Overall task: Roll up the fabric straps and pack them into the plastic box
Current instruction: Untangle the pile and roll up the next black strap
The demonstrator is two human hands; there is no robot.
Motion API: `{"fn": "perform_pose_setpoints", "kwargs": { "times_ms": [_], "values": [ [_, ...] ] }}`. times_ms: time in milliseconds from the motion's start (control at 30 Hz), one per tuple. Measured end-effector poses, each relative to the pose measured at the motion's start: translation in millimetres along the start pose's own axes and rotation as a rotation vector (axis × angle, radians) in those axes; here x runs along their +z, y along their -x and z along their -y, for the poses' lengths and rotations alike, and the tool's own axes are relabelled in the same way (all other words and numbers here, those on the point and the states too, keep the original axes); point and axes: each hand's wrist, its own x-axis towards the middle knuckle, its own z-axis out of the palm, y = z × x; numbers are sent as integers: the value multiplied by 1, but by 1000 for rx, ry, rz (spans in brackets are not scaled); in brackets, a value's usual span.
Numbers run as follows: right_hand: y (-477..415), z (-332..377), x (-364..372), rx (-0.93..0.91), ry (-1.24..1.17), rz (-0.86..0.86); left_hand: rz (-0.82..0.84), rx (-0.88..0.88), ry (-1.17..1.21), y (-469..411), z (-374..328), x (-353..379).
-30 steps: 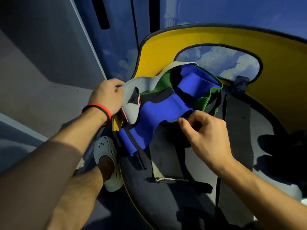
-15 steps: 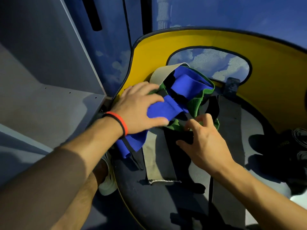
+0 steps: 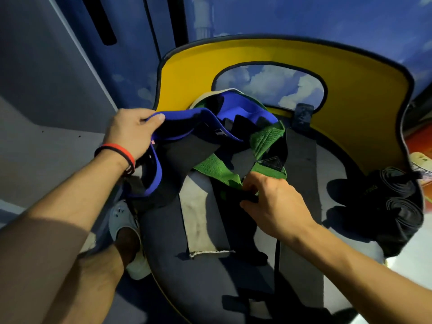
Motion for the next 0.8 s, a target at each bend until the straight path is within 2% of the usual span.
{"fn": "perform_pose_setpoints", "kwargs": {
  "times_ms": [200,367,500,633,700,800],
  "values": [
    [0,-2,-1,-4,-65,-17,-33,-43,39,-8,-4,5],
    [-9,6,7,-57,-27,-2,79,79,-47,-2,-6,4],
    [-24,28,12,-148,-98,-115,181,149,-137,3,-4,-4],
    [-41,47,38,-334,157,-230,212,171,-55,5,-2,-10],
    [-50,53,52,-369,254,-253,215,162,-12,5,1,-9],
    [-62,59,61,-394,288,-294,223,199,-67,8,0,-6]
  ]
}}
